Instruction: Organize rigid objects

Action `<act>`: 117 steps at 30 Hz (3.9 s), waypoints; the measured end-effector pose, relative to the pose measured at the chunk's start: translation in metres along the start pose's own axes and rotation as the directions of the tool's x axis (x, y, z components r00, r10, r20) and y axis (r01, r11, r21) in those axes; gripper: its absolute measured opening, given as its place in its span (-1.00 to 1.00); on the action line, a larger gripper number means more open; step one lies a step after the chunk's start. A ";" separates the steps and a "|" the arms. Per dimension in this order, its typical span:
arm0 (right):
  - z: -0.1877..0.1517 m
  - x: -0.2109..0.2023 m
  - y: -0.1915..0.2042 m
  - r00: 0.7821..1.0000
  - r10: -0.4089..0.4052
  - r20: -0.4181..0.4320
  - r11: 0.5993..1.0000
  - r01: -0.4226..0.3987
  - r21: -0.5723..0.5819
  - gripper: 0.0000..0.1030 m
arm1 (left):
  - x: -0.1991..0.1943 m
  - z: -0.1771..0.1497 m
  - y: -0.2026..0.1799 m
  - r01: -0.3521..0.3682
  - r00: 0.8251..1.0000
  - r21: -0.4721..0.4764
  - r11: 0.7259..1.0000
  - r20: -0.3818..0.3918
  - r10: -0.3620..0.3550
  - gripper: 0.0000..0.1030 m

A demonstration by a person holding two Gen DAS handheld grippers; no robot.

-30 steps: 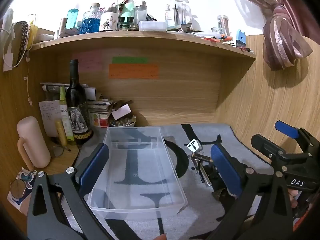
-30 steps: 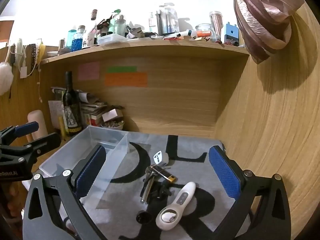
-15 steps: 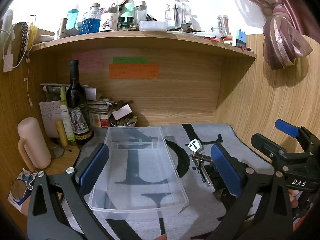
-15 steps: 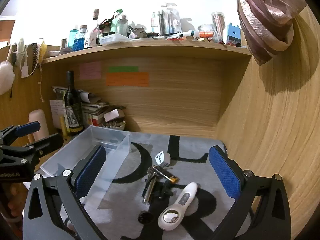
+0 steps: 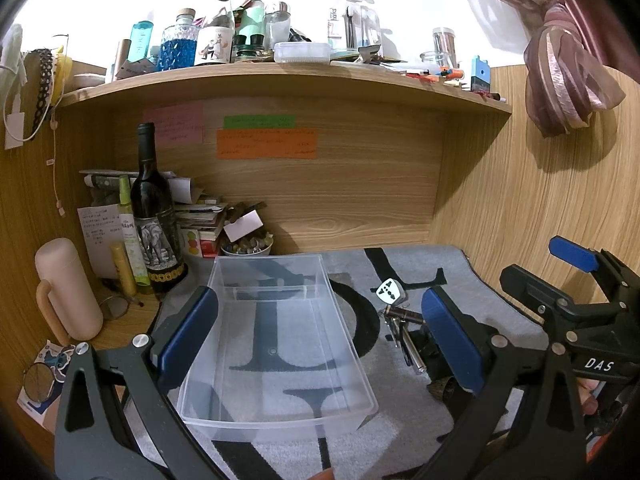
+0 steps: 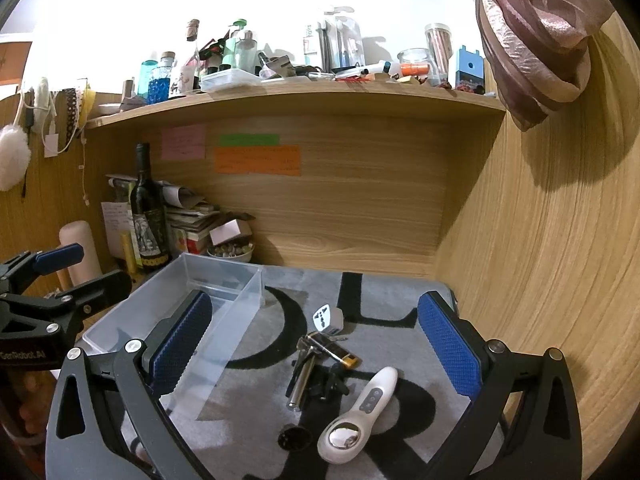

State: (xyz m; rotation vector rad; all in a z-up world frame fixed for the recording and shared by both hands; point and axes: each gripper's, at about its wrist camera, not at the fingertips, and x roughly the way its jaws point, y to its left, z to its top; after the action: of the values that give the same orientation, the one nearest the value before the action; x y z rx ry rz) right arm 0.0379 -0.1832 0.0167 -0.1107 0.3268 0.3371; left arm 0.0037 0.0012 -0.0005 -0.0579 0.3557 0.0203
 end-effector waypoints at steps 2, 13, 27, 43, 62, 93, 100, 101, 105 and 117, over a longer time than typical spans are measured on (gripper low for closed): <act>0.000 0.000 0.000 1.000 0.001 0.000 1.000 -0.001 0.001 1.00 | 0.000 0.000 -0.001 -0.003 1.000 0.001 1.000 0.000 0.003 1.00; 0.002 0.001 0.003 1.000 0.006 -0.001 1.000 -0.006 -0.009 1.00 | 0.001 0.000 -0.001 0.000 1.000 0.005 1.000 0.000 0.000 1.00; 0.003 0.001 0.003 1.000 0.008 -0.004 1.000 -0.008 -0.008 1.00 | 0.003 0.000 -0.002 0.002 1.000 0.006 1.000 -0.001 -0.002 1.00; 0.002 0.006 0.004 0.999 0.030 -0.019 1.000 -0.030 -0.006 1.00 | 0.010 -0.005 -0.004 0.026 1.000 0.009 1.000 -0.010 -0.026 1.00; -0.002 0.048 -0.020 0.992 0.015 -0.126 1.000 -0.012 0.026 0.52 | 0.046 -0.001 0.061 -0.021 0.981 -0.039 0.999 -0.192 0.013 0.30; -0.023 0.215 -0.037 0.847 0.075 -0.526 0.996 -0.093 -0.009 0.10 | 0.129 -0.041 0.125 -0.011 0.850 -0.095 0.995 -0.525 -0.041 -0.84; -0.036 0.261 -0.032 0.778 0.078 -0.623 0.994 -0.112 -0.016 0.10 | 0.129 -0.042 0.126 -0.008 0.852 -0.093 0.996 -0.522 -0.042 -0.84; -0.038 0.267 -0.031 0.768 0.078 -0.636 0.993 -0.116 -0.018 0.10 | 0.129 -0.042 0.126 -0.007 0.852 -0.093 0.996 -0.522 -0.043 -0.84; -0.043 0.279 -0.031 0.733 0.093 -0.673 0.991 -0.131 -0.005 -0.19 | 0.129 -0.043 0.125 -0.010 0.856 -0.090 0.996 -0.516 -0.038 -0.84; -0.027 0.257 -0.028 0.780 0.107 -0.616 0.989 -0.148 -0.015 -0.21 | 0.128 -0.042 0.124 -0.012 0.859 -0.087 0.996 -0.510 -0.034 -0.84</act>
State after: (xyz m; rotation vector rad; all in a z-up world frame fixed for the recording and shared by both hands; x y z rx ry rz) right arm 0.2684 -0.1352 -0.0928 -0.2639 0.9820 0.4427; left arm 0.1054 0.1235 -0.0913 -0.1539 0.8915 0.0086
